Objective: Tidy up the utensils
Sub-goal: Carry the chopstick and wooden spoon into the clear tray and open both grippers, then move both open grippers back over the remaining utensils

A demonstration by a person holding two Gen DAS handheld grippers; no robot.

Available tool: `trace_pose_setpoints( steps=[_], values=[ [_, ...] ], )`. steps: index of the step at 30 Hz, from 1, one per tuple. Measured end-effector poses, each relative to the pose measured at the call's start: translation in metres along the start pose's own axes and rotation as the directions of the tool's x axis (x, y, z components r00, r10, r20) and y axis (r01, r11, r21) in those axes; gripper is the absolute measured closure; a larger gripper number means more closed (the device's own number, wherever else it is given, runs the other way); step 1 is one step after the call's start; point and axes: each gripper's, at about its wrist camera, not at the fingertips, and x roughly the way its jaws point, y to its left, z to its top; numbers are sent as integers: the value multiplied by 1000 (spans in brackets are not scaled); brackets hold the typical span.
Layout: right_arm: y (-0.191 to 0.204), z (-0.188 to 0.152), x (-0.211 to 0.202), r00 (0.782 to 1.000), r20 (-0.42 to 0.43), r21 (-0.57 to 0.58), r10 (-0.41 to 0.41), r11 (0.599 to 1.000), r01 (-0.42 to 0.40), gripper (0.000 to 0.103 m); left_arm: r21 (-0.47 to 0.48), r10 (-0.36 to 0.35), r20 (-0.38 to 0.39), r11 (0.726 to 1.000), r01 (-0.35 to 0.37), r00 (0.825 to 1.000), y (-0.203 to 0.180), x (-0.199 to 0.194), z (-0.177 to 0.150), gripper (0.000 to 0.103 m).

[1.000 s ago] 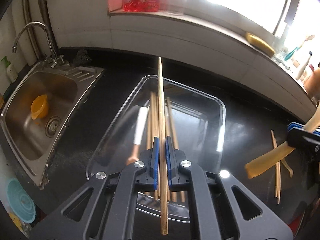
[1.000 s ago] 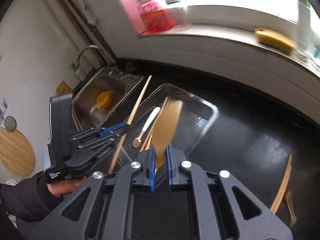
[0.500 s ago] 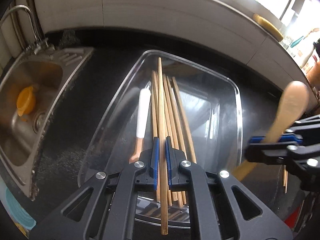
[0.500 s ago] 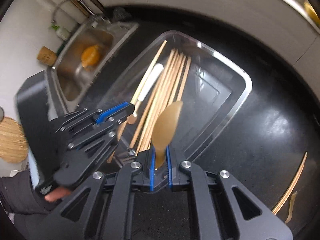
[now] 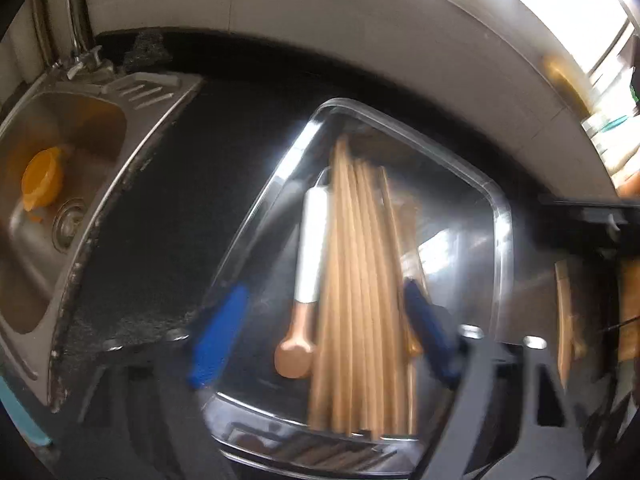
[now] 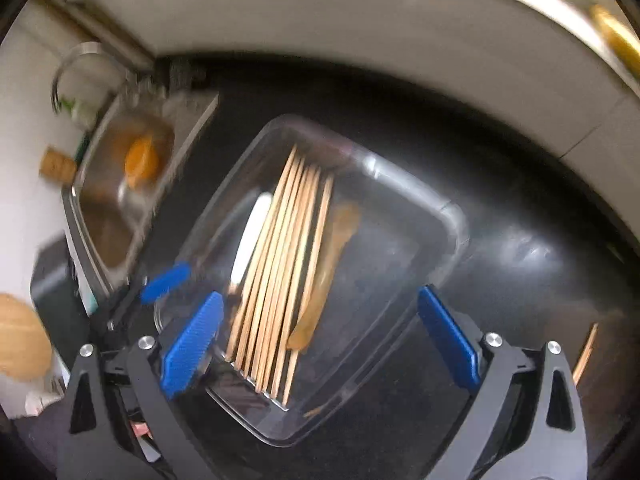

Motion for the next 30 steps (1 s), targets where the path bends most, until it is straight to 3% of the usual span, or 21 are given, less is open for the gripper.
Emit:
trace_pose_setpoints(
  steps=[3,9,18,25,30],
  values=[
    [-13,5,-21,997,44,50,66,996,-68,8,19,-10,40,1000,9,999,-4,-18,0,7],
    [-16,1,-31,993,62,58,96,993,-100,8,38,-14,52,999,12,999,-16,-30,-1,7],
    [-36,-41,-48,985,110,86,136,986,-146,8,85,26,77,996,-32,997,-43,-46,-12,7],
    [-119,-123,-76,982,172,150,83,983,-109,8,168,26,52,985,-35,998,-114,-39,-52,7],
    [-200,-206,-94,981,188,212,-55,977,15,8,277,17,26,961,-24,1000,-193,-19,-101,7]
  ],
)
